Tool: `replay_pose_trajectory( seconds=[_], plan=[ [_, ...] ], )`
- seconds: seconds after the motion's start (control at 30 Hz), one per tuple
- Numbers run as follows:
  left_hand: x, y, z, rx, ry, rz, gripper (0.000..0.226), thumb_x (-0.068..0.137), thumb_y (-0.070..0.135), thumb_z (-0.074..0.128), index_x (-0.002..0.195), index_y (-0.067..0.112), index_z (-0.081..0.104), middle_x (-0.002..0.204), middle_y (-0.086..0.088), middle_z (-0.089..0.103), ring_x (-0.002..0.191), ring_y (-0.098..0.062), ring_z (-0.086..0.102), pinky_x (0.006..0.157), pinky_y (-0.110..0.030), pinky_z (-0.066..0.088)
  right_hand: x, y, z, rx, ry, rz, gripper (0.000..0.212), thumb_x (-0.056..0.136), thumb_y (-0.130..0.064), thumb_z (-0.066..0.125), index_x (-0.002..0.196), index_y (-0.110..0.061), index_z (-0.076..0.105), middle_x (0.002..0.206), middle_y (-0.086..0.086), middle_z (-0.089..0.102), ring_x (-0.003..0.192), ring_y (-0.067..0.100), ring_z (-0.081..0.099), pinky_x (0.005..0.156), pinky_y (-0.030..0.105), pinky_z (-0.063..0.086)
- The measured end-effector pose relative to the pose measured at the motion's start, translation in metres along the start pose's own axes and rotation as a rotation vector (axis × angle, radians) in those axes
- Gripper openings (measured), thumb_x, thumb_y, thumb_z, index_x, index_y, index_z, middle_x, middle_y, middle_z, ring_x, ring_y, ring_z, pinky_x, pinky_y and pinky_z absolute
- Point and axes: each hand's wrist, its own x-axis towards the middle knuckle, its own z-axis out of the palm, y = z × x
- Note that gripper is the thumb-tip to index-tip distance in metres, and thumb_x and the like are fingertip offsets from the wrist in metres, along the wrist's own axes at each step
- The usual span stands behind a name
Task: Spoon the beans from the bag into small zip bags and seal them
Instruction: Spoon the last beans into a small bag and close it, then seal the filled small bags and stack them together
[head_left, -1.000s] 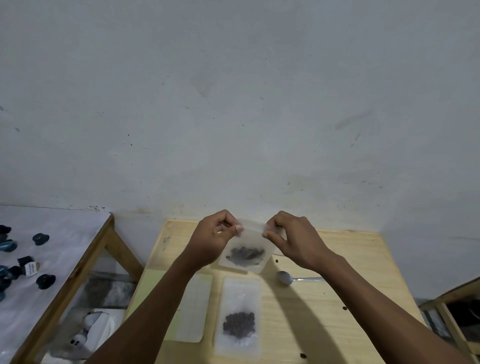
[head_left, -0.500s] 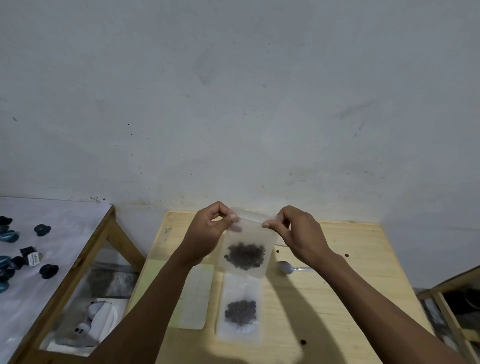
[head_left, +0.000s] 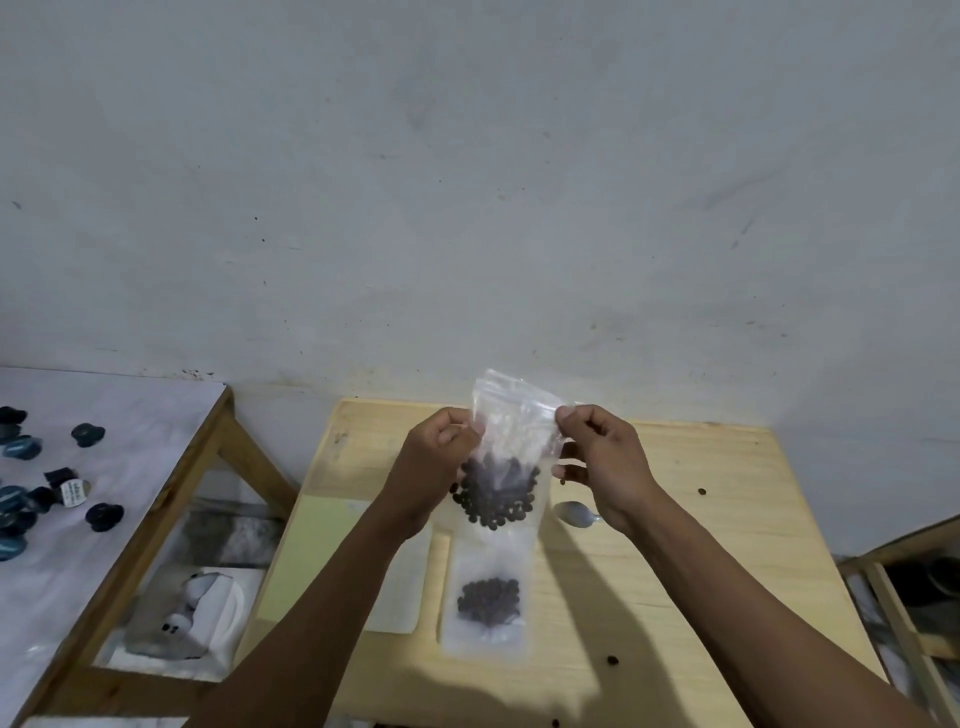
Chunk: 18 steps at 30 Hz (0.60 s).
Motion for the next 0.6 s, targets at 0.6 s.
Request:
replay_pose_trajectory(
  seconds=[0.6],
  plan=[
    [-0.034, -0.058, -0.093, -0.223, 0.171, -0.24, 0.012, 0.099, 0.019, 0.054, 0.096, 0.013, 0.064, 0.09, 0.0, 0.074, 0.078, -0.015, 0.069, 0.062, -0.025, 0.052, 0.011, 0.071, 0.095, -0.082, -0.195, 0.165, 0.023, 0.095, -0.031, 0.062, 0.097, -0.009, 0.071, 0.073, -0.001, 0.064, 0.068, 0.016, 0.058, 0.064, 0.031, 0.048]
  ],
)
